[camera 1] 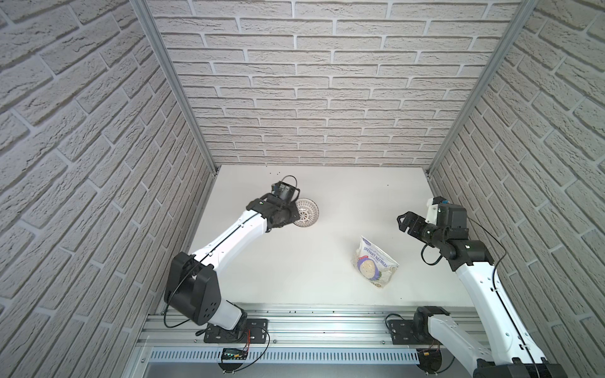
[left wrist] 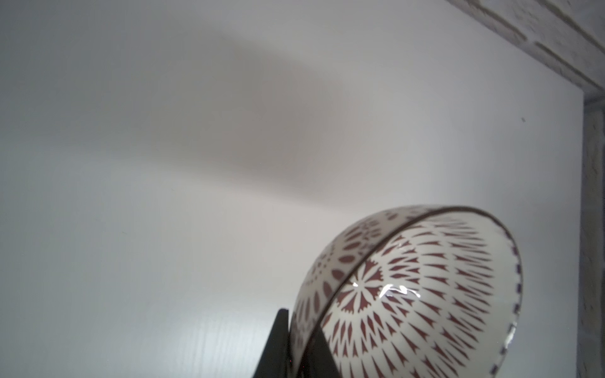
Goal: Pour the oats into the breakfast bowl
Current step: Pick up the bowl from the center of the board, then place the bowl at the center of the board.
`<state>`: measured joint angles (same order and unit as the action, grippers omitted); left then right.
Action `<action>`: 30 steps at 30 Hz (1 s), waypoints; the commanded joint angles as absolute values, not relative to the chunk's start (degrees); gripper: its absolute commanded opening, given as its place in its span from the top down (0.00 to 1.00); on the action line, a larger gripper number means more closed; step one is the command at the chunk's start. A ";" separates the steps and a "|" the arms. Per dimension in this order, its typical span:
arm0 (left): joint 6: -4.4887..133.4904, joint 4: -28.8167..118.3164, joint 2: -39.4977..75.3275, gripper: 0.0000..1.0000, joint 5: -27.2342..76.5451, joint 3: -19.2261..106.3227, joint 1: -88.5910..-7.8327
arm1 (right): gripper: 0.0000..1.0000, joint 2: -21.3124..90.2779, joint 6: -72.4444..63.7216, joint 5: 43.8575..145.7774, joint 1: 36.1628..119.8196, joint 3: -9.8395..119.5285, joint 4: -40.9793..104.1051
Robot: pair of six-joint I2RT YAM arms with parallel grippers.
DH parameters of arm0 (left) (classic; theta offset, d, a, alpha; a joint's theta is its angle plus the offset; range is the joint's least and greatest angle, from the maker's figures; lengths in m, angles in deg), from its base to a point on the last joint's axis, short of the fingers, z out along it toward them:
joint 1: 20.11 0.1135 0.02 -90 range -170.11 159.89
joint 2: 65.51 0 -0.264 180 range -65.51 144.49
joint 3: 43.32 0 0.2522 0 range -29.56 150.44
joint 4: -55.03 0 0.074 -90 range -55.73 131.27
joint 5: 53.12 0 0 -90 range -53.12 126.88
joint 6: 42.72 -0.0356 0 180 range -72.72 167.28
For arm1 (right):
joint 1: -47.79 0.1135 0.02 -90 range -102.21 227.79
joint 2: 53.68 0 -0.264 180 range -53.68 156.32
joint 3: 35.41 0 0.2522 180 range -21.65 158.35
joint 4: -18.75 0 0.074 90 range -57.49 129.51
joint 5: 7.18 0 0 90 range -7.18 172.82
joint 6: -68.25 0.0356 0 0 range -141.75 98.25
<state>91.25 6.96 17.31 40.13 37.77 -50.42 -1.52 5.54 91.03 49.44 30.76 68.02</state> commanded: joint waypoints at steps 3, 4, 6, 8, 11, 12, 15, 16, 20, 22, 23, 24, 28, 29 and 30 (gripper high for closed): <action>101.23 10.87 10.48 1.00 40.12 27.75 -58.61 | 0.05 -5.19 2.43 95.36 50.10 33.33 72.96; 103.32 10.91 9.08 1.00 40.48 25.89 -60.76 | 0.05 -5.80 2.00 96.11 50.22 33.73 74.04; 105.23 11.34 7.83 1.00 40.29 23.69 -63.79 | 0.05 -6.48 1.59 96.81 50.37 34.42 75.67; 106.76 11.04 7.72 1.00 40.28 22.67 -66.42 | 0.05 -7.02 1.27 97.19 50.61 35.02 77.12; 109.20 11.42 9.36 1.00 40.06 21.86 -70.23 | 0.02 -7.40 0.89 97.80 51.13 36.19 79.32; 109.84 11.57 10.18 1.00 40.00 21.71 -71.26 | 0.00 -7.51 0.53 98.04 51.51 36.76 80.15; 111.12 11.06 13.32 1.00 40.03 21.71 -72.81 | 0.00 -8.18 0.04 97.55 52.96 38.91 82.75; 111.39 10.76 14.11 1.00 40.00 21.76 -72.85 | 0.00 -8.30 -0.21 97.32 53.38 39.60 83.65; 112.47 10.65 15.75 1.00 40.78 20.51 -72.99 | 0.01 -7.89 -1.38 98.31 55.94 41.95 86.12; 112.82 11.05 16.60 1.00 40.46 19.99 -72.98 | 0.02 -7.01 -1.93 98.13 57.70 42.81 87.19; 112.77 10.93 16.98 1.00 40.45 19.98 -73.01 | 0.02 -6.46 -2.26 97.59 58.70 43.22 87.74; 112.64 10.47 17.33 1.00 40.81 20.08 -73.02 | 0.02 -6.06 -2.48 97.12 59.46 43.42 88.07; 112.87 10.53 17.55 0.94 41.43 19.25 -72.95 | 0.04 -3.72 -3.25 94.36 64.49 43.53 89.01; 113.05 11.04 17.59 0.92 41.24 18.83 -72.94 | 0.05 -3.19 -3.28 93.69 65.81 43.41 89.10; 113.15 11.30 17.70 0.90 41.13 18.54 -72.94 | 0.05 -2.63 -3.41 93.28 67.14 43.38 89.11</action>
